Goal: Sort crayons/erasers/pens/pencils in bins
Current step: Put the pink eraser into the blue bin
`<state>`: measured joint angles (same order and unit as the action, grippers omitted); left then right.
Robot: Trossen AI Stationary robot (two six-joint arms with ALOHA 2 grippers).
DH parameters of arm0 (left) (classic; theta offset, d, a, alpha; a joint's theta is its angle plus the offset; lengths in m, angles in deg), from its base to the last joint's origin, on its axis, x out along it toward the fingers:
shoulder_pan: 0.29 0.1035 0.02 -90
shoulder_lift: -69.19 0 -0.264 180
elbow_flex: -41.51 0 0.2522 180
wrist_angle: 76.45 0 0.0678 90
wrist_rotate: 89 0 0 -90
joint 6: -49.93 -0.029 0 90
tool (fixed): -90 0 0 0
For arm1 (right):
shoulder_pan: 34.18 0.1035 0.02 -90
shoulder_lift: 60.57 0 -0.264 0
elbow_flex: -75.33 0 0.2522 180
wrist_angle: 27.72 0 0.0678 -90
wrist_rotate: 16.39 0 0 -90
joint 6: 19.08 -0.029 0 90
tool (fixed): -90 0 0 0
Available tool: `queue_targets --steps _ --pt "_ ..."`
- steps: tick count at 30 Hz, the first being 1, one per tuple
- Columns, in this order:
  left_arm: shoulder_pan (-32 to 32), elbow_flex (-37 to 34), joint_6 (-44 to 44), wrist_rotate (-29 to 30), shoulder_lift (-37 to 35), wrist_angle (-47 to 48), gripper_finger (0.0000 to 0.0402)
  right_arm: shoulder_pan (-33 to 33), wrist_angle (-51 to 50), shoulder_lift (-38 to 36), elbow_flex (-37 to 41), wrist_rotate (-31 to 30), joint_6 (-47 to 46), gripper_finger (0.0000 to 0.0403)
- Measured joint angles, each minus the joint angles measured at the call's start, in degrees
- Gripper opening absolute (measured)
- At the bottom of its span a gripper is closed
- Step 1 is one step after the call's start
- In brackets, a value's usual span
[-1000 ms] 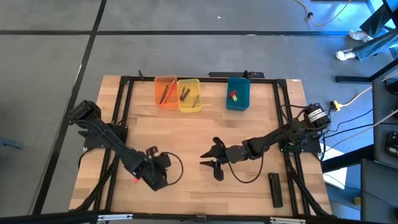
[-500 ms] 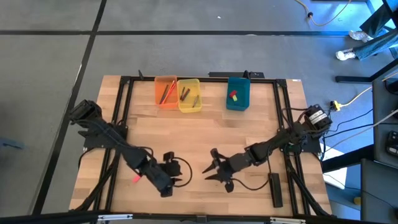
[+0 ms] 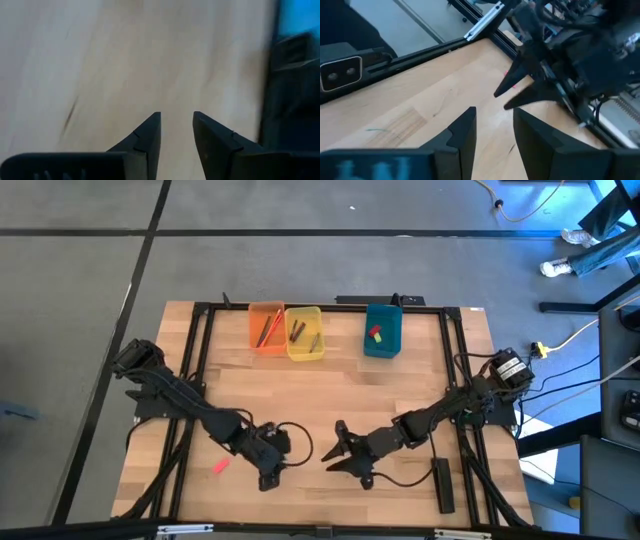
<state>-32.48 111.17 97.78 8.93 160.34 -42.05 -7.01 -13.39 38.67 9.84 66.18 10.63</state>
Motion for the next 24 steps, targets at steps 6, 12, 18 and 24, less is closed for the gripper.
queue_targets --steps 6,12,18,24 --pt "-3.16 0.0 18.67 -2.76 0.0 20.27 0.0107 -1.23 -0.15 0.0 -0.02 -0.03 -5.97 0.0131" --pt "-8.73 0.0 30.26 -2.4 0.0 34.51 0.0124 -1.58 -0.15 0.0 -0.02 -0.03 -11.29 0.0131" --pt "-11.42 -1.6 31.69 -3.62 0.04 36.26 0.017 -1.75 -0.15 0.0 -0.02 -0.03 -11.29 0.0131" --pt "-12.25 -5.63 33.02 -9.49 0.07 32.69 0.0192 -1.9 -0.15 0.0 -0.02 -0.03 -11.64 0.0131"
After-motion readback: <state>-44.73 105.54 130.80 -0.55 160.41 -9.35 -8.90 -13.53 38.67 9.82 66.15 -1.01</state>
